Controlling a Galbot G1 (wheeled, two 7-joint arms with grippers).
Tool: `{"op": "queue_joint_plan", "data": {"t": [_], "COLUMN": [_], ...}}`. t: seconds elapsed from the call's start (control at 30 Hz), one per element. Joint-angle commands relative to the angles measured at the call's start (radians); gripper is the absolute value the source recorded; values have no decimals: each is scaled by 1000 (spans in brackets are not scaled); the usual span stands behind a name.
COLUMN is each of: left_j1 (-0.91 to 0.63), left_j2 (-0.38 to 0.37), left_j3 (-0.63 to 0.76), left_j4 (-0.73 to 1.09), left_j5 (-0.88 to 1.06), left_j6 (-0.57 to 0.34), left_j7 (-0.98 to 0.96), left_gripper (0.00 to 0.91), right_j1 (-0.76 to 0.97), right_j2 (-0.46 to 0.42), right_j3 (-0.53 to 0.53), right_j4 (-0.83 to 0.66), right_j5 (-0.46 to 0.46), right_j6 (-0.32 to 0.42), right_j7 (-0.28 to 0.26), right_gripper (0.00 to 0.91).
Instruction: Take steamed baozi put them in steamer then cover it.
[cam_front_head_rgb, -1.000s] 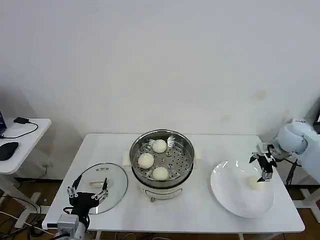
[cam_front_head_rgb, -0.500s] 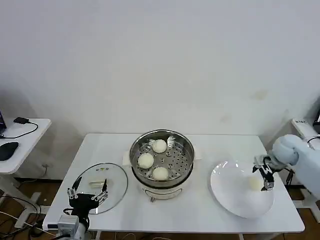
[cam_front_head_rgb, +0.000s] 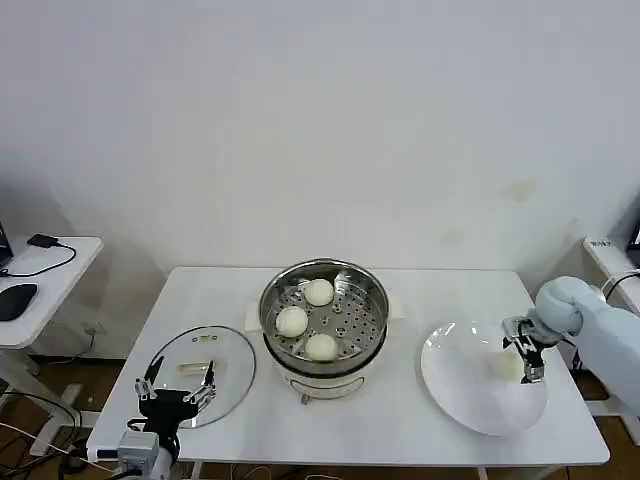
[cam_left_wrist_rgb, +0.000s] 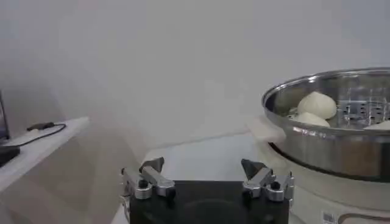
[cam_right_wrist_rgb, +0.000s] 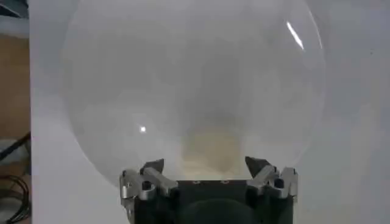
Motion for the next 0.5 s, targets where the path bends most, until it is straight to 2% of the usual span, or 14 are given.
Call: {"op": "queue_joint_plan", "data": {"t": [0.03, 0.5], "left_j1": [3, -3], "left_j2": [0, 2], "left_j3": [0, -18], "left_j4": [1, 4], "left_j5": [2, -3], "left_j6": [0, 2], "left_j7": [0, 3], "left_gripper": [907, 907], "right_j1": [-1, 7], "right_j2": [21, 64], "right_j3": [-2, 5], "right_j4": [-29, -83], "right_j5": [-32, -63], "right_j6": [12, 29], "right_j7": [4, 4], "right_gripper": [907, 907]}}
